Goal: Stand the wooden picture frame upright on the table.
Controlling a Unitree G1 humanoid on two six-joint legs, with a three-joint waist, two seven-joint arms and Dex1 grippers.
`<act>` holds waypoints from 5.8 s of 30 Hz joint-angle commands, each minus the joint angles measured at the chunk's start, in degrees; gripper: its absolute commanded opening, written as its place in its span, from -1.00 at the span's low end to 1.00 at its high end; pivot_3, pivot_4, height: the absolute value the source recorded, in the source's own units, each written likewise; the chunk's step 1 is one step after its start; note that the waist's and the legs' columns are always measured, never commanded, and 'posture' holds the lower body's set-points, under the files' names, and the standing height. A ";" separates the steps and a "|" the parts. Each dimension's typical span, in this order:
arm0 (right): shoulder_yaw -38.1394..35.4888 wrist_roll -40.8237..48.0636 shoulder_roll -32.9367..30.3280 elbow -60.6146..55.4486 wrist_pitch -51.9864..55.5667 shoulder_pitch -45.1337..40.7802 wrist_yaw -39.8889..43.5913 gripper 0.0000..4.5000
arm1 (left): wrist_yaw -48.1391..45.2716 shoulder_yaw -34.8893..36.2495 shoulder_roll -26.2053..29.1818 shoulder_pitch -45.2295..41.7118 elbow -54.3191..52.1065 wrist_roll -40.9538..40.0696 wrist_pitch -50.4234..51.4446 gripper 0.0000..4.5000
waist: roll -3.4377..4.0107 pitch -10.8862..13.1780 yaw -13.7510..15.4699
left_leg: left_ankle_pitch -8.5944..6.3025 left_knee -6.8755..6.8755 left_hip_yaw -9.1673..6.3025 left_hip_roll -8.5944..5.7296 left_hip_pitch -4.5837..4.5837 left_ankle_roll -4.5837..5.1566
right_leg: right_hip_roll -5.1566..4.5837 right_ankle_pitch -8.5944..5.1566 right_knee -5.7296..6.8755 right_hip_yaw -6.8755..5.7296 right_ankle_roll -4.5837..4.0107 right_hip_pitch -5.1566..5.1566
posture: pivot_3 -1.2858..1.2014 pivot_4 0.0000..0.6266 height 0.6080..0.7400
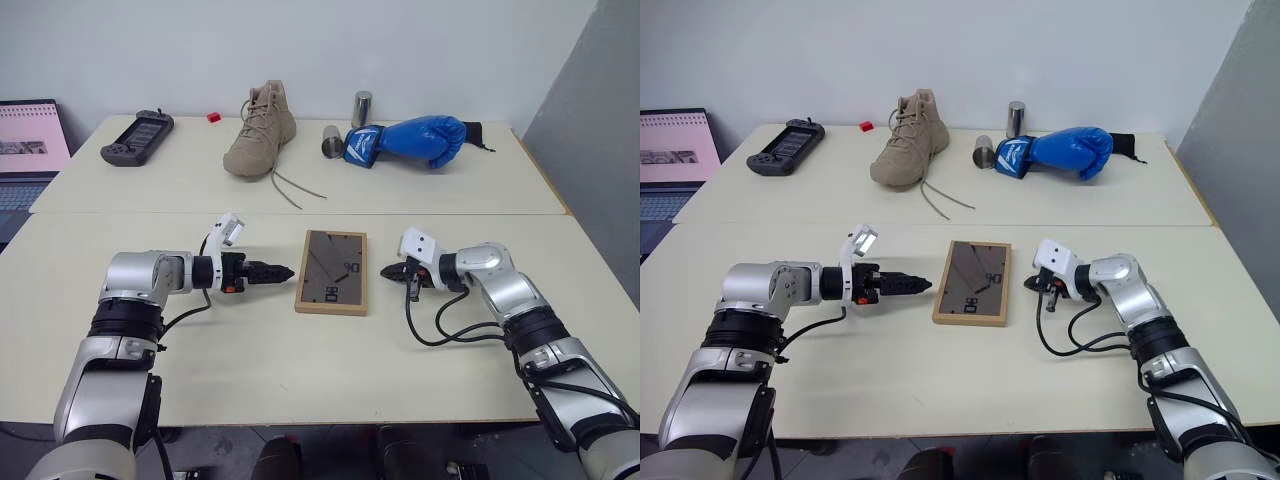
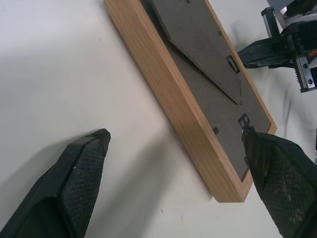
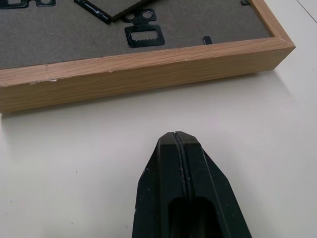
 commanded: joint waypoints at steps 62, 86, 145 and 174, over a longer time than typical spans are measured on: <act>0.33 -0.11 7.98 -4.75 4.18 3.25 -4.81 -1.00 | -3.92 -3.57 -5.59 -9.16 5.57 -2.75 6.56 -0.21 | 0.13 -0.08 0.00 | 0.21 -0.08 -0.38 -0.09 0.06 -0.27 | -0.01 -0.08 0.28 -0.26 -0.13 0.06 | 0.03 -0.52 1.00; -11.82 22.15 1.96 -18.87 30.05 -9.72 3.79 0.00 | 3.58 5.23 -5.69 -9.50 -5.44 -8.39 5.69 -0.42 | 0.24 0.02 -0.81 | 0.23 -0.08 -0.62 -0.05 -0.15 -0.30 | 0.08 -0.10 0.26 -0.36 -0.17 -0.06 | 0.03 -0.52 1.00; -3.35 -20.11 -4.12 8.83 -73.26 -5.74 -24.00 0.99 | 30.68 12.22 -2.39 -0.13 -3.51 -53.13 33.42 -0.42 | 0.25 0.04 -1.55 | 0.46 -0.07 -0.62 -0.08 -0.22 -0.69 | 0.02 -0.11 0.37 -0.32 -0.17 -0.18 | 0.03 -0.52 1.00; 5.97 -44.53 -4.48 16.25 -76.66 -14.69 -61.14 -0.39 | 58.69 15.30 -6.21 8.49 -13.00 -77.13 27.22 0.07 | 0.24 0.04 -1.38 | 0.72 -0.09 -0.81 -0.21 -0.18 -1.12 | -0.07 -0.10 0.40 -0.34 -0.18 -0.10 | 0.03 -0.52 1.00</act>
